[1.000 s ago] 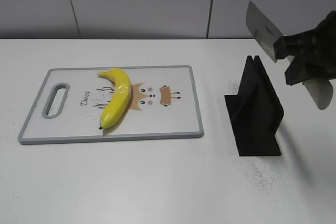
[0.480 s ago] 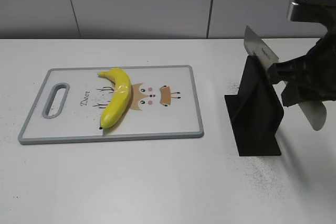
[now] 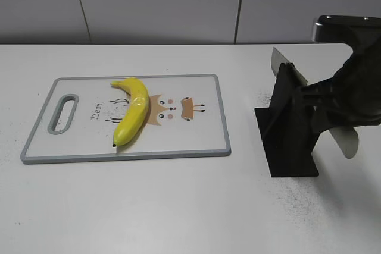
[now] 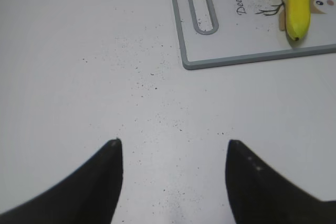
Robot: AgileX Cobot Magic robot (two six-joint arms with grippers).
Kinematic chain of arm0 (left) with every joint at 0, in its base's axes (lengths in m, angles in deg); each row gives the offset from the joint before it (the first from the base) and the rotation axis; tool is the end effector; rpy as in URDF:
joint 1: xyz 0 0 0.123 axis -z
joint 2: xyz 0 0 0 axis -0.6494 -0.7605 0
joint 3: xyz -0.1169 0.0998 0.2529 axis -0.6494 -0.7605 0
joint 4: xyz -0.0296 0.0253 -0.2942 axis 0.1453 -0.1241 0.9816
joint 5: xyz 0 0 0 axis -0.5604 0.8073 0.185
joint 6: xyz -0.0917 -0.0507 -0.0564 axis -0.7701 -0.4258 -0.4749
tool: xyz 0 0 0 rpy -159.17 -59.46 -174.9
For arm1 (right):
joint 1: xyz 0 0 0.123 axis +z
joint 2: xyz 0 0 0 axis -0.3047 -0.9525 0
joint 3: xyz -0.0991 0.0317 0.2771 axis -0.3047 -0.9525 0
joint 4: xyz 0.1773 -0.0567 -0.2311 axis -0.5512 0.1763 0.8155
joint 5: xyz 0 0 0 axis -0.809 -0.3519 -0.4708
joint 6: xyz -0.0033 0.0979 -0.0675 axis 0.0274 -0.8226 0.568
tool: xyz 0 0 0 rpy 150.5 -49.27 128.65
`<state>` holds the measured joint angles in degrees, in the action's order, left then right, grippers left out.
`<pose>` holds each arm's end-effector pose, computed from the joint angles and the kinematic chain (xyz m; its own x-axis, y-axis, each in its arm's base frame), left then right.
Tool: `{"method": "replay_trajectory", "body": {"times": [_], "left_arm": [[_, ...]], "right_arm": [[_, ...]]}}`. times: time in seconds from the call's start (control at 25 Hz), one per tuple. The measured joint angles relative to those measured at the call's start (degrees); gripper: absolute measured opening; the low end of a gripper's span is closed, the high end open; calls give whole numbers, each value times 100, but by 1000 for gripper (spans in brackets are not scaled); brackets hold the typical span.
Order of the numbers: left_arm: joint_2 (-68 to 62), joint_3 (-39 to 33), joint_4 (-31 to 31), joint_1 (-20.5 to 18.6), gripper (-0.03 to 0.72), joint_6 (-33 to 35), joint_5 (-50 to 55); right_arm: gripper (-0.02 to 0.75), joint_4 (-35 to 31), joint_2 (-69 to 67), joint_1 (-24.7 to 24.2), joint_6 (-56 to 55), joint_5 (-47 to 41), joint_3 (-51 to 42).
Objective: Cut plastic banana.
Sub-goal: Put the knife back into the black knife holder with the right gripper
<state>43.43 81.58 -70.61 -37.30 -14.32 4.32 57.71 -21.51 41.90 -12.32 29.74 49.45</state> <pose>0.0699 -0.0129 0.2638 -0.6023 0.1623 -0.7816 0.1941 0.9795 0.0538 0.2934 0.1266 0.1908 -0.9396 -0.0145 -0.3420 -0.0510 0.9939 0.0980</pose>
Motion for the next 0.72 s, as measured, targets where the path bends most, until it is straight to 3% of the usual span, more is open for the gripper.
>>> {"method": "replay_trajectory", "body": {"times": [0.4,0.52,0.72], "left_arm": [[798,-6,-6,0,576,-20,-6],[804,-6,-6,0,576,-25,-11],[804,-6,-6,0,576,-25,-11]], "right_arm": [[171,-115,-149,-2,-12,134,0],[296,-109,-149,-7,-12,134,0],[613,-154,-155,-6,-12,174,0]]}}
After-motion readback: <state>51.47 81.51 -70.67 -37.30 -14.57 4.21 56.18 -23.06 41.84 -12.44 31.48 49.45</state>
